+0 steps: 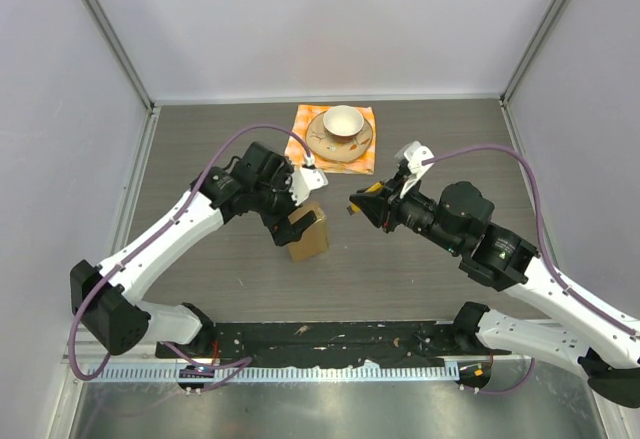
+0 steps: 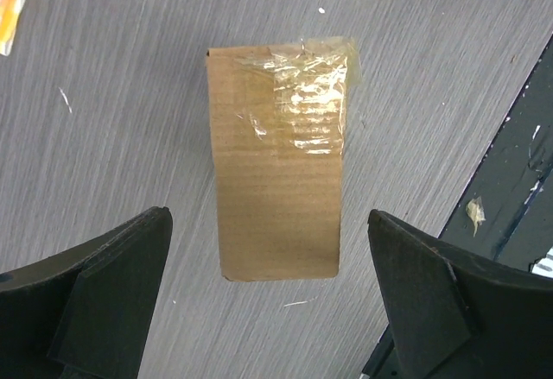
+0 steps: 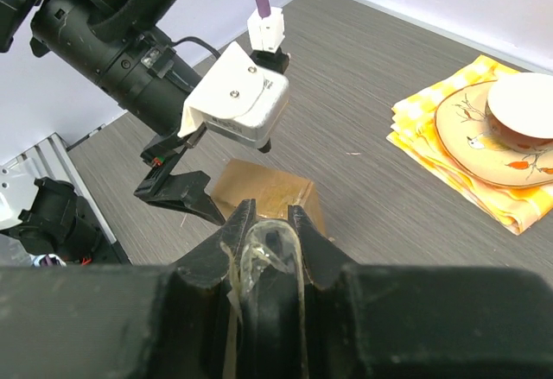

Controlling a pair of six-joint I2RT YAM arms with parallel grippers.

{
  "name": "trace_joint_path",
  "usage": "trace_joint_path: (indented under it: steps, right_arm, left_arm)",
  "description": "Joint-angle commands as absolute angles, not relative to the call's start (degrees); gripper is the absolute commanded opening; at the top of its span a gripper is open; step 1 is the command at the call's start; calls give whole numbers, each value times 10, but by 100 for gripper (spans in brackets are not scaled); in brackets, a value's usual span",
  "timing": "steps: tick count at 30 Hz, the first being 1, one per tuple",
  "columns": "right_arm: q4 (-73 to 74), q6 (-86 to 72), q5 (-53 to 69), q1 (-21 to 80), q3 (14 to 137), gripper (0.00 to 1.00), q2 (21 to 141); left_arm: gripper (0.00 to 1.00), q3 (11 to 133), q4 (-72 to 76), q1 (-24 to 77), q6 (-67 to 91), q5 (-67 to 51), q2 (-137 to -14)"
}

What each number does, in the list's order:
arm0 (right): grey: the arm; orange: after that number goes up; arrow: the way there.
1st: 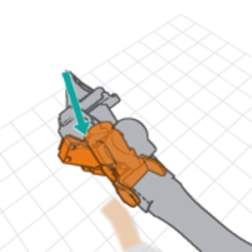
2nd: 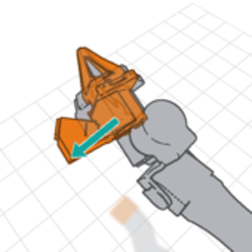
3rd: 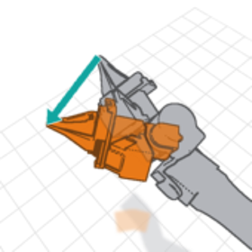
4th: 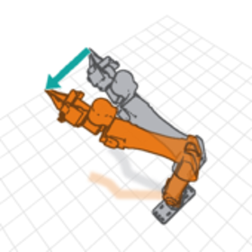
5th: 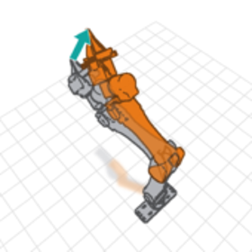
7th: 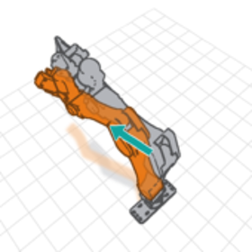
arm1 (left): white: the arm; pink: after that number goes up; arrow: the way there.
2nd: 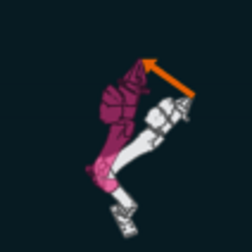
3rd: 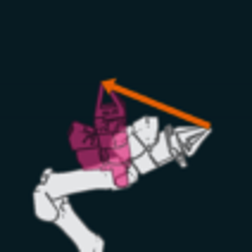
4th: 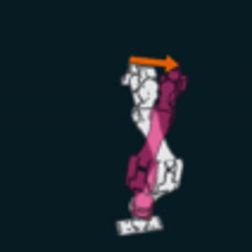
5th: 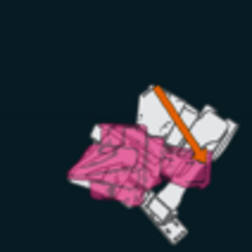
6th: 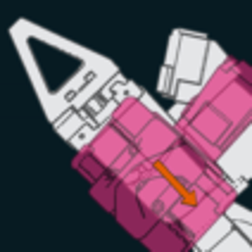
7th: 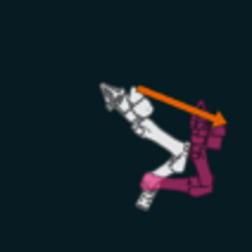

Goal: Unpack the express box

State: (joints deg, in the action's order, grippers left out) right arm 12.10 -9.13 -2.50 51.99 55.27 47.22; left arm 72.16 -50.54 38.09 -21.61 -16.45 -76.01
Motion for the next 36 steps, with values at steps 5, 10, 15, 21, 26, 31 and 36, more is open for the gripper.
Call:
trace_joint_path:
  steps: [5, 10, 15, 21, 26, 31, 36]
  right_arm:
    - [98, -93, -26, 519, 545, 1, 470]
    - [95, -88, -41, 519, 526, 1, 465]
    - [90, -83, -54, 518, 504, 1, 451]
    - [89, -75, -56, 519, 497, 1, 445]
    - [87, -69, -58, 518, 490, 1, 442]
    - [74, -67, -62, 519, 486, 1, 426]
    - [62, -34, -43, 519, 512, 1, 417]
  left_arm:
    - [100, 702, -465, 383, -230, -188, -764]
    - [100, 702, -453, 384, -241, -207, -790]
    - [93, 718, -457, 383, -255, -216, -826]
    - [62, 748, -499, 383, -264, -214, -869]
    - [7, 737, -489, 379, -256, -217, -875]
    - [3, 797, -520, 374, -231, -242, -872]
    - [1, 893, -551, 313, -166, -401, -857]
